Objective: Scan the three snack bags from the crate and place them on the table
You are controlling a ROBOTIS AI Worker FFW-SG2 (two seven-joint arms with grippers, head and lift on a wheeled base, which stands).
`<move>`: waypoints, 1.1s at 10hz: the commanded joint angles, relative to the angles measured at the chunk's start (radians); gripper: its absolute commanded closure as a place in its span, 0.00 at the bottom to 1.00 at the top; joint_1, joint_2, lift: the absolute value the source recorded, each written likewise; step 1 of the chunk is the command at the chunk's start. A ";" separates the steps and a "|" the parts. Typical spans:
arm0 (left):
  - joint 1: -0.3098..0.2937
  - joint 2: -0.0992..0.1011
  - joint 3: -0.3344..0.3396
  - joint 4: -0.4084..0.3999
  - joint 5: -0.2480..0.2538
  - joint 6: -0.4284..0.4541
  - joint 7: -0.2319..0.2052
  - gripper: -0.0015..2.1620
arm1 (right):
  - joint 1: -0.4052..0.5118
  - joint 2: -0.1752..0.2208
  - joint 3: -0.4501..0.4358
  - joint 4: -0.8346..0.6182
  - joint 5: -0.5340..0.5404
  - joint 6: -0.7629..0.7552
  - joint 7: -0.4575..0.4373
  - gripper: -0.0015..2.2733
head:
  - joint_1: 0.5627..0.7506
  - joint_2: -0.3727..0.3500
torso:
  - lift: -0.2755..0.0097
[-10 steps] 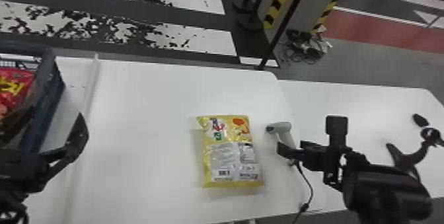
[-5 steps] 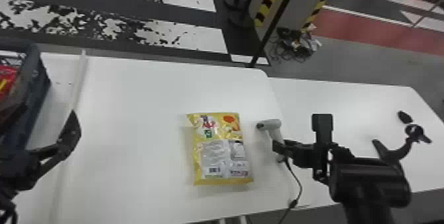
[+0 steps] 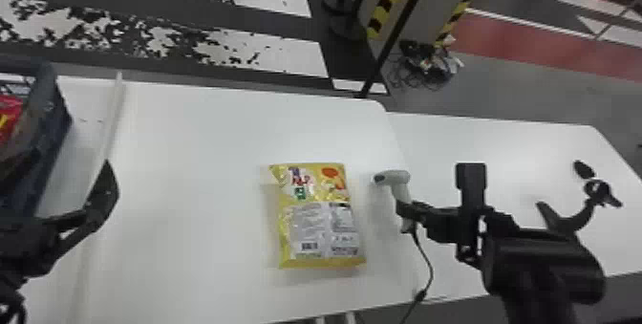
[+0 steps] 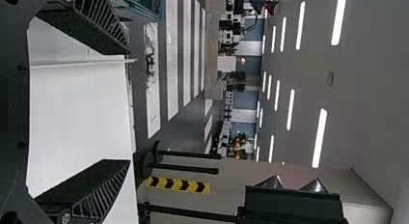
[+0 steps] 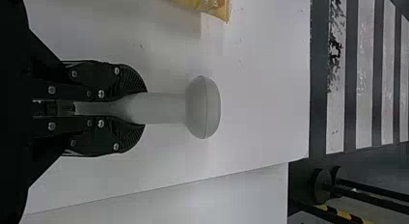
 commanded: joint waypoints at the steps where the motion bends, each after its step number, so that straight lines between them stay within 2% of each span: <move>1: 0.000 0.000 -0.001 -0.003 0.000 -0.001 0.000 0.03 | 0.042 0.006 -0.020 -0.088 -0.020 0.045 0.000 0.99 | 0.70 0.03 | 0.75; 3: 0.000 0.000 -0.001 -0.004 0.000 -0.001 0.000 0.03 | 0.120 0.024 -0.040 -0.250 -0.049 0.152 0.001 0.99 | 0.70 0.03 | 0.75; 6: 0.000 -0.002 -0.001 -0.004 0.000 -0.001 0.002 0.03 | 0.235 0.083 -0.056 -0.522 -0.075 0.364 0.037 0.99 | 0.70 0.06 | 0.75; 11: 0.014 -0.008 0.005 -0.006 0.000 -0.004 0.005 0.03 | 0.327 0.106 0.041 -0.809 -0.080 0.677 0.037 0.99 | 0.70 0.19 | 0.75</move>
